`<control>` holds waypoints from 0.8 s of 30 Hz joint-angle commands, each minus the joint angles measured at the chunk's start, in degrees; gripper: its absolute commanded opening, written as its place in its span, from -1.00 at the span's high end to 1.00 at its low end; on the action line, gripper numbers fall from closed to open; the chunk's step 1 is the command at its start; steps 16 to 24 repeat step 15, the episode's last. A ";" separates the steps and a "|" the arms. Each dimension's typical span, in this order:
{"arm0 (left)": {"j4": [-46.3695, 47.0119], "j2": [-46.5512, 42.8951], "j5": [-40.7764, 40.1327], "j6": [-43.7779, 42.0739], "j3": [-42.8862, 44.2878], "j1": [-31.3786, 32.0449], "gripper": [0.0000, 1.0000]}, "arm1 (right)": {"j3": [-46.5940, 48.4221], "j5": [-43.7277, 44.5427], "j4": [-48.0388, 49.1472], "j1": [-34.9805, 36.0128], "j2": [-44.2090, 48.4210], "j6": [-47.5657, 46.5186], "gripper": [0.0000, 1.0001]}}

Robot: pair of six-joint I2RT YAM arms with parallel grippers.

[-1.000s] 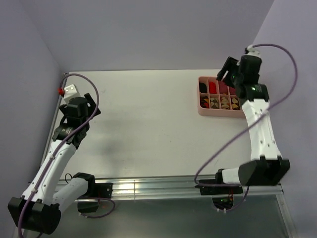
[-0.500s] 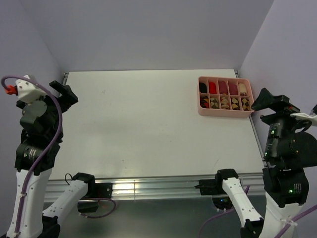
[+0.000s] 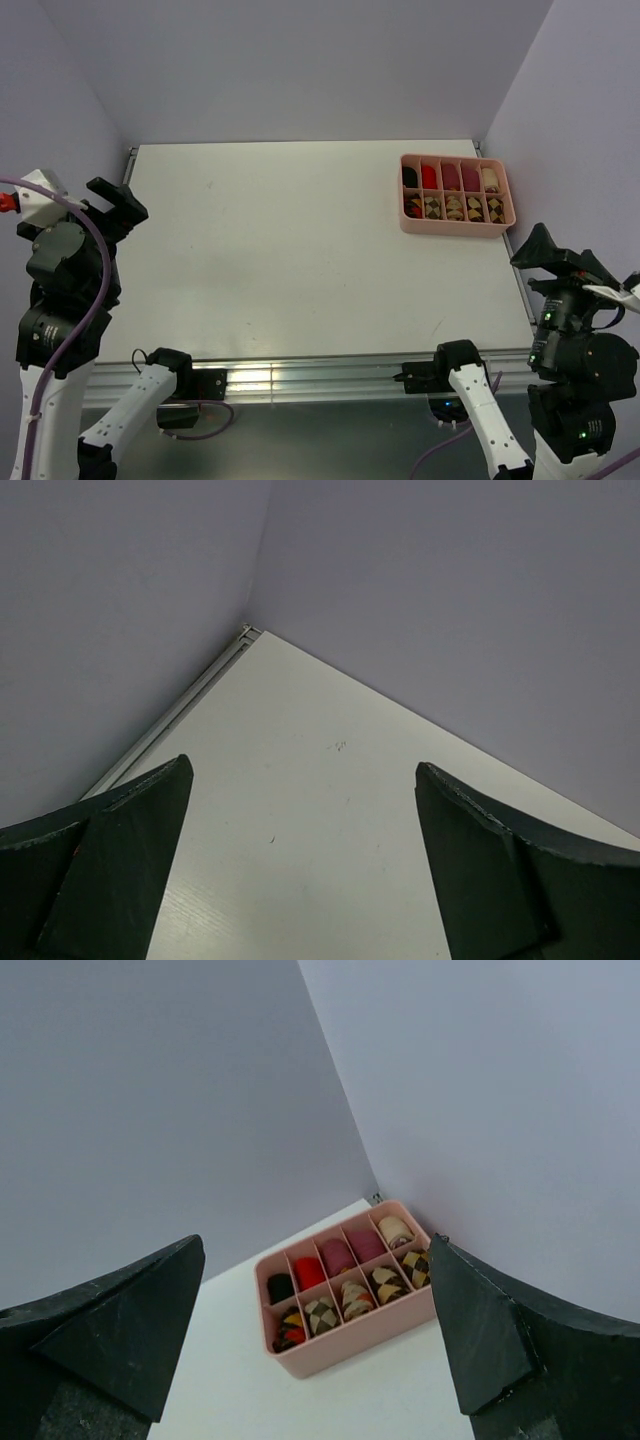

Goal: Roll the socks
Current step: Reset both arms

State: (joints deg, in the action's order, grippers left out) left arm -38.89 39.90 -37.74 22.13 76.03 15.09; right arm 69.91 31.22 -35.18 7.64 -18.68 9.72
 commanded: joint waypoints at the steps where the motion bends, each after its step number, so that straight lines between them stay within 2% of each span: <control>1: 1.80 -1.31 -1.64 -0.86 -0.18 0.46 -0.96 | -1.44 1.39 4.50 0.45 0.57 -2.51 -1.00; 15: 3.12 -3.87 -0.67 0.46 -3.43 0.55 -0.99 | -5.75 -3.62 8.02 0.53 1.89 -1.81 -1.00; 24: 3.12 -3.87 -0.67 0.46 -3.43 0.55 -0.99 | -5.75 -3.62 8.02 0.53 1.89 -1.81 -1.00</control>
